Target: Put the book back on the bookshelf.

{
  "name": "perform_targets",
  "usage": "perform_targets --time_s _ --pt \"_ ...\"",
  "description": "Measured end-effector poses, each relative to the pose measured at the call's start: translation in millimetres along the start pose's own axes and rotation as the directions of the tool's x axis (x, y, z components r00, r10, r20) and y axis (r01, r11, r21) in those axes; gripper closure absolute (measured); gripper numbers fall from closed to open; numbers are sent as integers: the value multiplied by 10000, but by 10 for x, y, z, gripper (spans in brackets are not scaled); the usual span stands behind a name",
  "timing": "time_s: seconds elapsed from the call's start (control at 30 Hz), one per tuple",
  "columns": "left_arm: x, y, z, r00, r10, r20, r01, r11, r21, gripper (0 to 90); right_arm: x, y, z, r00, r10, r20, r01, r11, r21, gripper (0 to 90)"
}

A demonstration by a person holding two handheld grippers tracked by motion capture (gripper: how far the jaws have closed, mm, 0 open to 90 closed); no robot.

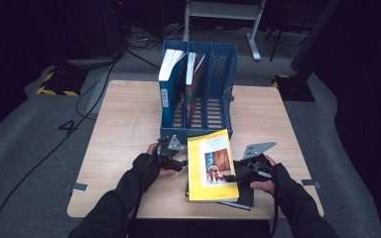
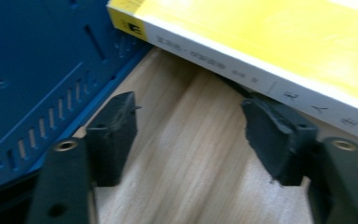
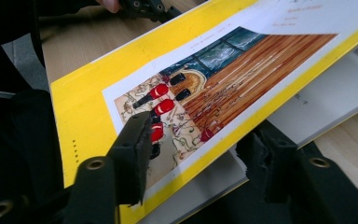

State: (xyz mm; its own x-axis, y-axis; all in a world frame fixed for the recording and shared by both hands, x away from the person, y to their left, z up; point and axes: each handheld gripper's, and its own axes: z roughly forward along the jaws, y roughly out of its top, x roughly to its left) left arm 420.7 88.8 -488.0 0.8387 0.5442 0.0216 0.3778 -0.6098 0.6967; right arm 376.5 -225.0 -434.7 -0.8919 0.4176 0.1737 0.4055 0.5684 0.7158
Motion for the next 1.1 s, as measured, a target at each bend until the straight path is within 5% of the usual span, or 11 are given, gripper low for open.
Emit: perform_targets --time_s 0.23,0.77,0.97,1.1 --pt "-4 -2 -18 9998 54 186 -52 9999 -130 428 -61 -58 -25 9984 302 -476 -336 9969 -714 657" --pt "14 42 -101 9988 -335 347 360 9966 -737 438 40 -124 -130 9973 -342 -642 232 9861 -1644 732" --pt "25 114 -241 9958 -657 637 739 9877 -1374 445 79 -130 -229 9971 -547 -534 417 9749 -2189 750" --pt "-16 185 -335 9968 -406 693 518 9843 -1688 518 116 -131 -301 9951 -912 -391 785 9645 -2520 750"
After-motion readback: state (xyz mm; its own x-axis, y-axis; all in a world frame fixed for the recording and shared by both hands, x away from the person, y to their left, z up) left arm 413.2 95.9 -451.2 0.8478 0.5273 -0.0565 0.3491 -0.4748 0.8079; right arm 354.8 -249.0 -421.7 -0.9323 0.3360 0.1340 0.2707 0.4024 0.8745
